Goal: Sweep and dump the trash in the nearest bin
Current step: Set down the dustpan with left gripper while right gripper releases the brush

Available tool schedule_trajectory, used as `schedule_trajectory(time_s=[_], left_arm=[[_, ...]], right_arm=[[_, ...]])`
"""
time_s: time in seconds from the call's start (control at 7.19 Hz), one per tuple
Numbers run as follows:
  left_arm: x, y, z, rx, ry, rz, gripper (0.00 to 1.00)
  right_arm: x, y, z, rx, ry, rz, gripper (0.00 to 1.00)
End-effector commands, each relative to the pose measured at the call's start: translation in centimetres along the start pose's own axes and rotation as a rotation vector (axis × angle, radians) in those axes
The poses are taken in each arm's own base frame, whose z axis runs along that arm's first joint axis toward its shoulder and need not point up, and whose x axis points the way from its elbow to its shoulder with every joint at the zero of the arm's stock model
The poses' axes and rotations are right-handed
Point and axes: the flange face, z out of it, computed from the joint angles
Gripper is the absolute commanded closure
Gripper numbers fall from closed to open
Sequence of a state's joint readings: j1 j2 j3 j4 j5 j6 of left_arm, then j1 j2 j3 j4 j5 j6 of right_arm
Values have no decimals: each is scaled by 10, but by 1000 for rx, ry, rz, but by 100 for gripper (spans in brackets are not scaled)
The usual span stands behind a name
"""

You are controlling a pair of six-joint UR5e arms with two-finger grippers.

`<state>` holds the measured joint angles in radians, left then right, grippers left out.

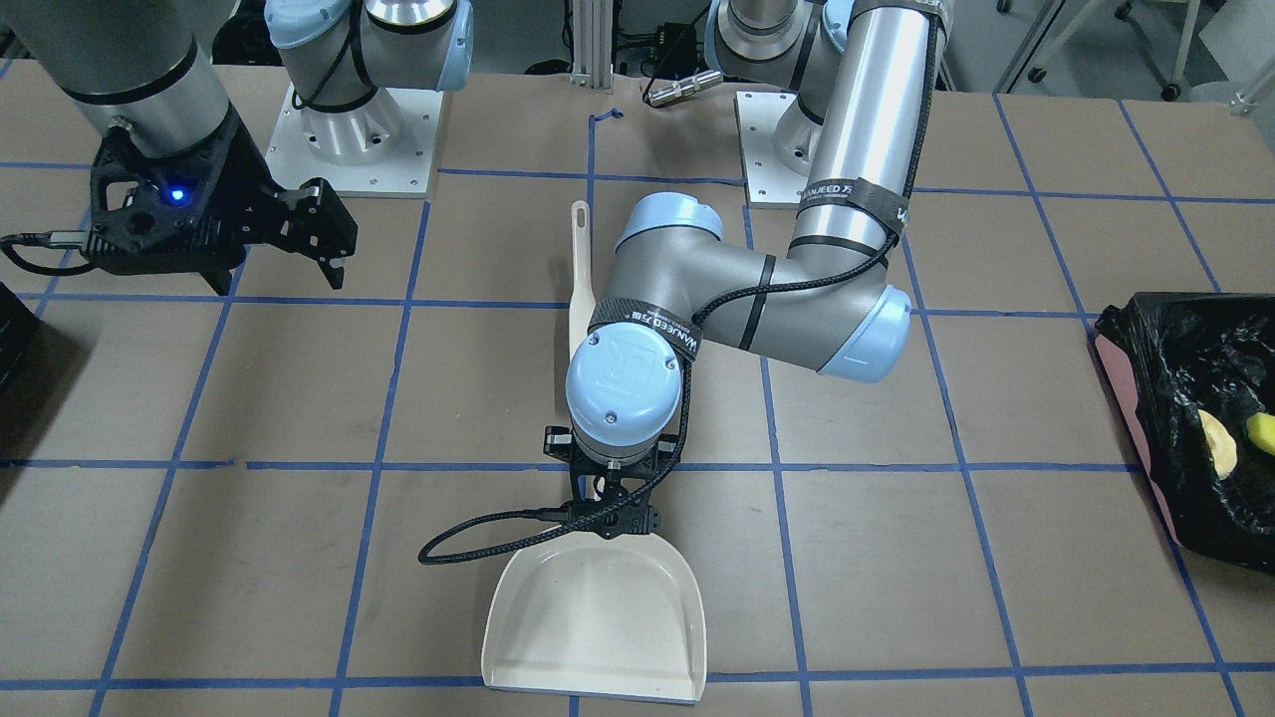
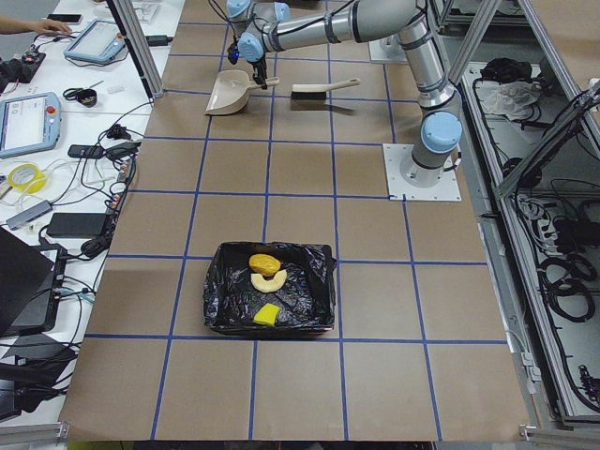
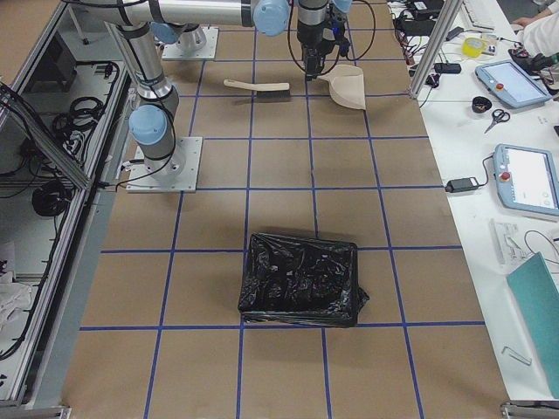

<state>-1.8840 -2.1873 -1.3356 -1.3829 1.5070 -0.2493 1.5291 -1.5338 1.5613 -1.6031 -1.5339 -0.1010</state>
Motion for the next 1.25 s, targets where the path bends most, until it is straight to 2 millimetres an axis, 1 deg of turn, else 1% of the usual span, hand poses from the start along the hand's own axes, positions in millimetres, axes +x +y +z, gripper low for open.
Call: schedule_trajectory(time_s=[0.0, 0.14, 0.28, 0.42, 0.56, 0.7, 0.83, 0.97, 1.11], left_arm=[[9, 4, 2, -2, 4, 6, 100], [19, 8, 5, -8, 12, 18, 100], [23, 10, 4, -10, 22, 21, 100], [24, 11, 5, -12, 23, 10, 100], [25, 11, 5, -12, 22, 9, 100], [27, 12, 6, -11, 22, 3, 85], [27, 11, 6, -7, 21, 1, 16], [27, 11, 3, -1, 23, 2, 0], [27, 13, -3, 7, 26, 4, 0]], right_arm=[[5, 3, 19, -28, -9, 19, 0], [3, 7, 17, -26, -8, 51, 0], [-2, 8, 18, -26, -6, 53, 0], [-9, 9, 23, -36, -7, 30, 0], [-10, 9, 24, -37, -9, 27, 0], [-11, 9, 26, -39, -7, 30, 0], [-12, 9, 27, -42, -4, 35, 0], [-14, 10, 25, -37, -2, 53, 0], [-13, 11, 22, -31, 8, 60, 0]])
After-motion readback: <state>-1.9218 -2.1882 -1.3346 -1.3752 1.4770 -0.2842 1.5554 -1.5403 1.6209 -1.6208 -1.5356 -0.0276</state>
